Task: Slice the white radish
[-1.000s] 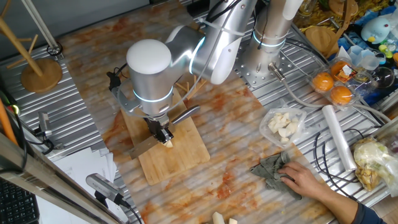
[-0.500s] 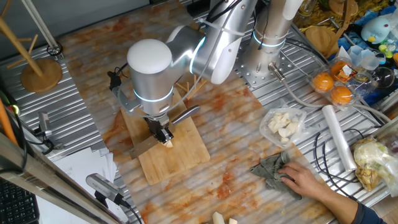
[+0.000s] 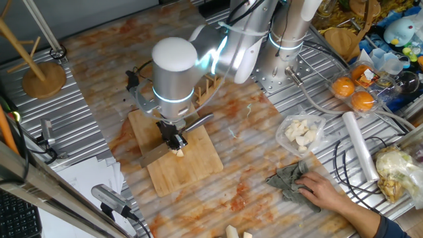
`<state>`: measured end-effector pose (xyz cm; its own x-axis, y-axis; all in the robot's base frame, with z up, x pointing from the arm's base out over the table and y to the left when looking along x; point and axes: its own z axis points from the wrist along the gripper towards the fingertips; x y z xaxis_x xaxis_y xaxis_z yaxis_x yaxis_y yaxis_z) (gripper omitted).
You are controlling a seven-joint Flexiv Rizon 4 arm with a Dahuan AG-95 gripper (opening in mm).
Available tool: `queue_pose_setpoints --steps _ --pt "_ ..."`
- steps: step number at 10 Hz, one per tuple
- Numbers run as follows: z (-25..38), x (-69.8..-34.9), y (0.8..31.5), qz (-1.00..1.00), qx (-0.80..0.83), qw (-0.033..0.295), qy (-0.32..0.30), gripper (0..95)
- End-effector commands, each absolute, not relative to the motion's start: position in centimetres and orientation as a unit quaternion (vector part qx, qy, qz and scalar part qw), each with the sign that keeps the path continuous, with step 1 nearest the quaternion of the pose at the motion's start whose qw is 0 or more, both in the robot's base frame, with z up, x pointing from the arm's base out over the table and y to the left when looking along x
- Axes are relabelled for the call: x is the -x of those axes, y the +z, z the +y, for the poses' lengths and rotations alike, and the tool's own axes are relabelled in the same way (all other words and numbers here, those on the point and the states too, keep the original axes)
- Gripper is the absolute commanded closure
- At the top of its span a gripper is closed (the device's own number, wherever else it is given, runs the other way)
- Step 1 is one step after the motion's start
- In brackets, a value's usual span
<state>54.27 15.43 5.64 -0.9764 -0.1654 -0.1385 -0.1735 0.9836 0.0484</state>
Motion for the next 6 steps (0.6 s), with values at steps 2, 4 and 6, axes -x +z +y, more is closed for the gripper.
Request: queue_pose_setpoints --steps 2,4,6 --pt "15.5 -54.5 4.1 0.995 0.094 0.041 0.02 95.0" --pt "15.6 -54.5 4.4 0.995 0.097 0.032 0.014 95.0" --pt "15.7 -54.7 5.4 0.995 0.097 0.02 0.009 95.0"
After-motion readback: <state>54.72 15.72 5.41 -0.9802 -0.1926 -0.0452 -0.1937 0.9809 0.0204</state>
